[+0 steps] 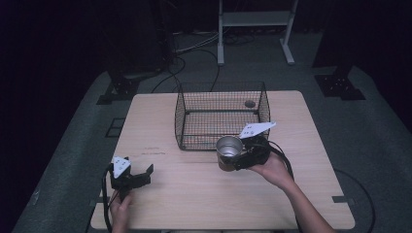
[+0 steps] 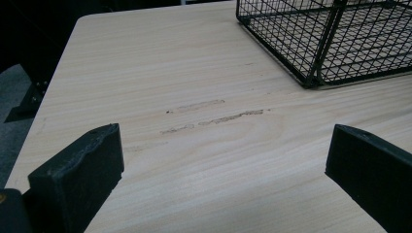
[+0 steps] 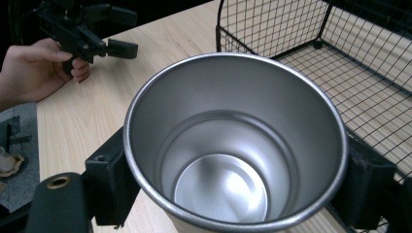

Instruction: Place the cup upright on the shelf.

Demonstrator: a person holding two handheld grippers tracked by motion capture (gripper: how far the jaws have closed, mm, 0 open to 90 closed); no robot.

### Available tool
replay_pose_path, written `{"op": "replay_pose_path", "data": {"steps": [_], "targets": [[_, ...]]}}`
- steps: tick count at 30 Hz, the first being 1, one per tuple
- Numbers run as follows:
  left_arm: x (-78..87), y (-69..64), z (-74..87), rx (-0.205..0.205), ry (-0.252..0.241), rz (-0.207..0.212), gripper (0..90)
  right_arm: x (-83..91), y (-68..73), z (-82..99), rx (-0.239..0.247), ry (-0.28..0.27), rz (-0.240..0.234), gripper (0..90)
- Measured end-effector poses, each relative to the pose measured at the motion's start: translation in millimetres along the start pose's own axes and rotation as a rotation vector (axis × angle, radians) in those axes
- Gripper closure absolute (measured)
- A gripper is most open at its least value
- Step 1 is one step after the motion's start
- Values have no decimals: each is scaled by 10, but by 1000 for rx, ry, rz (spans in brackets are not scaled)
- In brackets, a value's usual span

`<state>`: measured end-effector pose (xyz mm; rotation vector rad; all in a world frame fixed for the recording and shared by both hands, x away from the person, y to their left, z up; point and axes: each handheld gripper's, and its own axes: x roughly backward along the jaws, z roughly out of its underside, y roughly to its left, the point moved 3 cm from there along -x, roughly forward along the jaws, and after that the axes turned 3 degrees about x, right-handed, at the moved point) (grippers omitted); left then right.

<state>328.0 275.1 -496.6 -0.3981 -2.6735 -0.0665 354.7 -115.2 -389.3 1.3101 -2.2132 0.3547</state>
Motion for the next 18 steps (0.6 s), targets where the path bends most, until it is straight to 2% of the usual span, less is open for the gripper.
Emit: {"op": "replay_pose_path", "data": {"steps": [14,18], "targets": [[-1,0,0,1,-2,-1,0,49,-109,-195,3,6,2,180],[-2,1,1,0,-3,0,0,67,-158,-300,0,4,-1,180]]}}
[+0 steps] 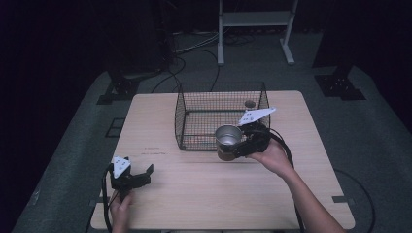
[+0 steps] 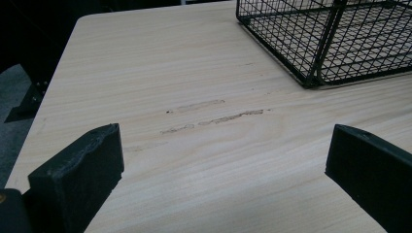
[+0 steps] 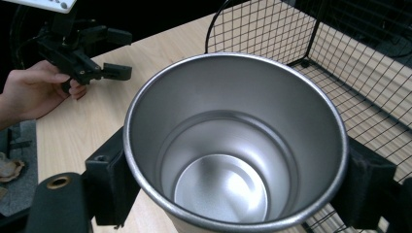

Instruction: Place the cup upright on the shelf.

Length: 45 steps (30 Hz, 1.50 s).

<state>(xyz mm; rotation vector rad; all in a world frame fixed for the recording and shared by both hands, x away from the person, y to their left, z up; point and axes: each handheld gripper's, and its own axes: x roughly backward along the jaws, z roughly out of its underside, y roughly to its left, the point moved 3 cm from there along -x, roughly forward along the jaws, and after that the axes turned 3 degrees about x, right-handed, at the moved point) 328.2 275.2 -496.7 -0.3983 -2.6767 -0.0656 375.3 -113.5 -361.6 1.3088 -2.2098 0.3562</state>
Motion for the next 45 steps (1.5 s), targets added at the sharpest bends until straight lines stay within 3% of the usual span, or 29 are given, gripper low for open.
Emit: {"op": "replay_pose_path", "data": {"steps": [18,45], "targets": [[1,3,-1,-1,-1,0,0,-25,-179,-239,3,10,19,180],[5,9,-1,5,-7,1,0,-163,-526,-576,-38,-2,84,180]]}}
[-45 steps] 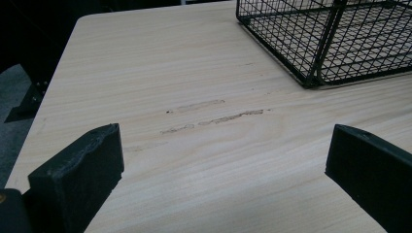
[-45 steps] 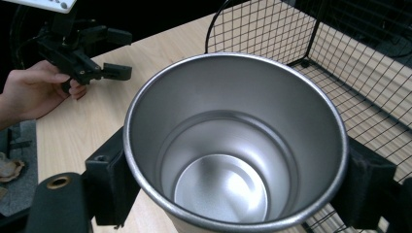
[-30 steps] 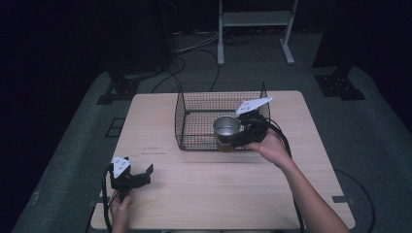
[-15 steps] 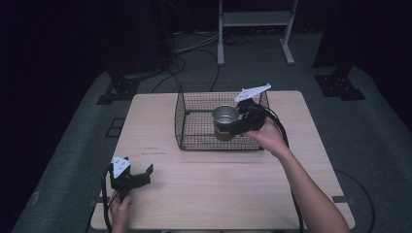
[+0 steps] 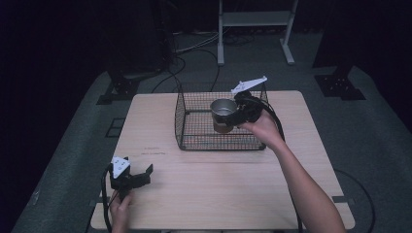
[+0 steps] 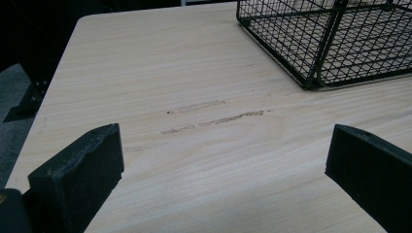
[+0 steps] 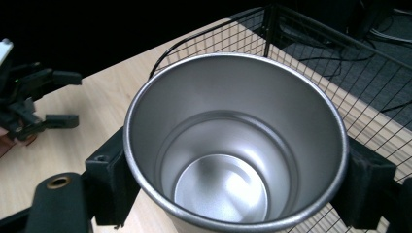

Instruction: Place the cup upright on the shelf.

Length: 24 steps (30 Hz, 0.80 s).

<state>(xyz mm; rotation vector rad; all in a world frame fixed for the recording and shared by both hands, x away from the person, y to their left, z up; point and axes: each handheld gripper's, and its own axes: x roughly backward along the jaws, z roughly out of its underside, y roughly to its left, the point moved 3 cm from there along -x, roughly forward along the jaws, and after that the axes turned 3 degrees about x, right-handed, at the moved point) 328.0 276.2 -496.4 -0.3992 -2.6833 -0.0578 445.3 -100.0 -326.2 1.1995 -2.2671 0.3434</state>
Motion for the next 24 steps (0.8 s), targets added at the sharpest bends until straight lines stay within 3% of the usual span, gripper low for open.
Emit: {"op": "replay_pose_path", "data": {"steps": [12,15,24], "targets": [[8,7,-1,0,5,1,0,-108,-141,-132,-31,-7,43,180],[6,6,0,9,-6,2,0,-163,-186,-135,-37,1,72,180],[10,8,1,8,-2,3,0,-335,-294,-89,-83,0,80,179]]}}
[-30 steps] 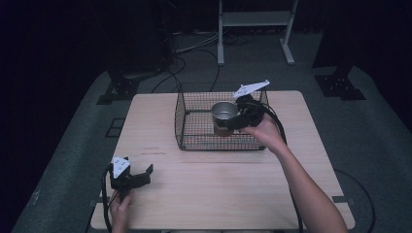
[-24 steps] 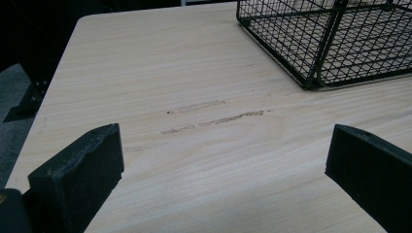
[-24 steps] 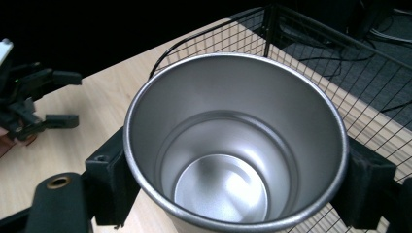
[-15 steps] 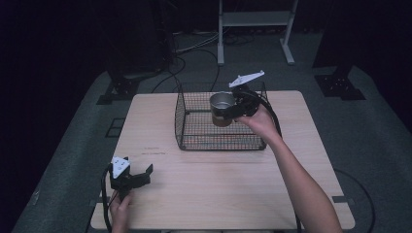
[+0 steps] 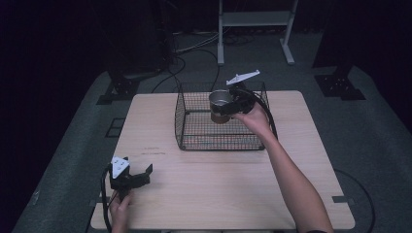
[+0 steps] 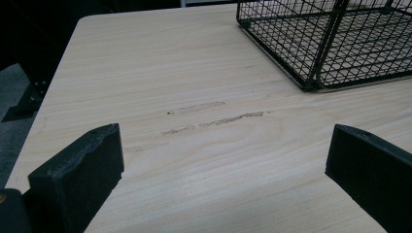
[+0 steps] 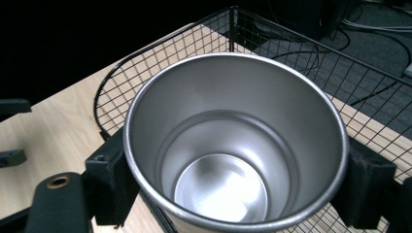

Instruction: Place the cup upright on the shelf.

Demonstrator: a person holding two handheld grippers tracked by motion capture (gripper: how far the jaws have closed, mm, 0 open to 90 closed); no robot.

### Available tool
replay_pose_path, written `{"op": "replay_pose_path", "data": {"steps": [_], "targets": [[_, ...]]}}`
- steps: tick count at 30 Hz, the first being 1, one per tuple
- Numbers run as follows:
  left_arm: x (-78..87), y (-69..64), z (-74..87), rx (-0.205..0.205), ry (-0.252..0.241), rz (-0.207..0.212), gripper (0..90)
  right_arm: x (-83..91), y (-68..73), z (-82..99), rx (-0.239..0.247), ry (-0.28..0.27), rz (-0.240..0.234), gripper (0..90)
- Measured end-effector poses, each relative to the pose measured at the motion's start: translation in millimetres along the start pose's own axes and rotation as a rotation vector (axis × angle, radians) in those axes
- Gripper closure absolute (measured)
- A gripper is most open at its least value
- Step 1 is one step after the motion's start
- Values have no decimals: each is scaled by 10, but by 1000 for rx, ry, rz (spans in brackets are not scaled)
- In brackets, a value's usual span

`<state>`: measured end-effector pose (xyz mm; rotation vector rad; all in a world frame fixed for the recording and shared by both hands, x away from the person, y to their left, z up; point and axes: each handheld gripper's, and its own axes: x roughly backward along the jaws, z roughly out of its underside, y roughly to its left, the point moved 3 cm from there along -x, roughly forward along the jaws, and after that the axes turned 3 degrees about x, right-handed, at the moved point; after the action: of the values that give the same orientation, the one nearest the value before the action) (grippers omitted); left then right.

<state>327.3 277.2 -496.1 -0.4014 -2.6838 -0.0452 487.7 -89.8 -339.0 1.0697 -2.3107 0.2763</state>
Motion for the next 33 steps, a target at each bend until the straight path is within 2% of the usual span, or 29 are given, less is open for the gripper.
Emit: {"op": "replay_pose_path", "data": {"steps": [11,22,33], "targets": [[4,2,0,0,4,0,0,-248,-101,68,-21,31,21,180],[6,1,0,0,3,1,0,-411,-228,138,-41,57,33,179],[6,0,0,4,2,0,0,-557,-263,208,-18,109,41,179]]}}
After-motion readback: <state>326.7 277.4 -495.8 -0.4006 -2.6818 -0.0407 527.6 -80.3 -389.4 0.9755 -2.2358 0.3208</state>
